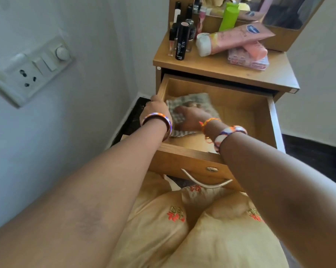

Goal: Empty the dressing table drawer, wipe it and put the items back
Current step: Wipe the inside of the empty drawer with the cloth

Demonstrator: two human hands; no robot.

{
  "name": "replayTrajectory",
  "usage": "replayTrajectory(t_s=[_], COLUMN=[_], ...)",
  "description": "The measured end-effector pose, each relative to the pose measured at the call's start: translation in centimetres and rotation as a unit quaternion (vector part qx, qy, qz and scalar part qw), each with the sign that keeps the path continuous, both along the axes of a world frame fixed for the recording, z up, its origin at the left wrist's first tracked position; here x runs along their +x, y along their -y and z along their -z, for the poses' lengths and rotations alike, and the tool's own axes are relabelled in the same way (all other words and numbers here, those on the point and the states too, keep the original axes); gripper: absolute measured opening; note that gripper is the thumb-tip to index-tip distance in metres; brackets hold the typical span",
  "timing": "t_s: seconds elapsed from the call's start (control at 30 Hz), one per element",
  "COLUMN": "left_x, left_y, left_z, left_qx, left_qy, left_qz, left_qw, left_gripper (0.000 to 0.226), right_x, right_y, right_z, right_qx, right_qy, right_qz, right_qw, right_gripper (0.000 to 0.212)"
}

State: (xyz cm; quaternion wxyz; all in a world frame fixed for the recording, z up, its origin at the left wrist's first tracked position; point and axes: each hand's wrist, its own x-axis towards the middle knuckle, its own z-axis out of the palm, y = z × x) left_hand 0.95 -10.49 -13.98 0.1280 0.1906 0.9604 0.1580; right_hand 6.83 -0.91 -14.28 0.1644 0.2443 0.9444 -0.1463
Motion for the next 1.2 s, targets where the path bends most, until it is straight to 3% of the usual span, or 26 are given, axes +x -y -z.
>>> replayTrajectory(t_s=[0.1, 0.27, 0.4, 0.5, 0.63, 0.73, 0.83, 0.93, 1.0, 1.1, 1.2], left_x=[-0.3, 0.1, 0.1, 0.1, 0.0, 0.0, 0.1, 0.1, 0.2, 0.1, 0.2], left_y=[-0.1, 0.0, 0.0, 0.0, 0.0, 0.1, 0.1, 0.2, 0.1, 0.2, 0.3], left_z=[0.3, 0.1, 0.0, -0.2, -0.3, -0.4, -0.3, -0.4, -0.3, -0.4, -0.4], left_qx=[0.0, 0.012, 0.02, 0.019, 0.007, 0.006, 0.009, 0.013, 0.014, 0.021, 0.024], left_qy=[-0.001, 0.0, 0.002, -0.003, 0.005, 0.003, 0.007, 0.006, 0.003, 0.003, 0.005], left_qz=[0.009, -0.001, -0.006, -0.006, 0.005, 0.009, 0.005, 0.003, 0.005, 0.003, 0.003], left_qw=[1.0, 1.0, 1.0, 1.0, 1.0, 1.0, 1.0, 1.0, 1.0, 1.0, 1.0], left_gripper=[0.047, 0.054, 0.051, 0.051, 0.049, 0.048, 0.047, 0.048, 0.048, 0.047, 0.048], right_x=[-0.4, 3.9, 5.5, 3.7, -0.2, -1.8, 0.1, 3.3, 5.5, 6.0, 5.1], right_y=[0.4, -6.4, -8.3, -6.2, -0.4, 0.3, -1.3, -4.5, -6.5, -7.7, -6.3], right_z=[0.3, 2.6, 2.4, 1.6, 1.2, 1.9, 1.4, 1.7, 2.4, 2.4, 1.7], right_qx=[0.009, 0.049, 0.081, 0.087, 0.075, 0.083, 0.059, -0.004, 0.044, 0.104, 0.088], right_qy=[0.009, 0.03, 0.03, 0.056, 0.022, 0.043, 0.036, 0.016, 0.047, 0.078, 0.104], right_qz=[-0.02, 0.194, 0.305, 0.214, 0.047, -0.017, 0.036, 0.181, 0.242, 0.28, 0.242], right_qw=[1.0, 0.979, 0.948, 0.971, 0.996, 0.996, 0.997, 0.983, 0.968, 0.951, 0.961], right_gripper=[0.065, 0.074, 0.052, 0.041, 0.059, 0.061, 0.062, 0.063, 0.064, 0.068, 0.054])
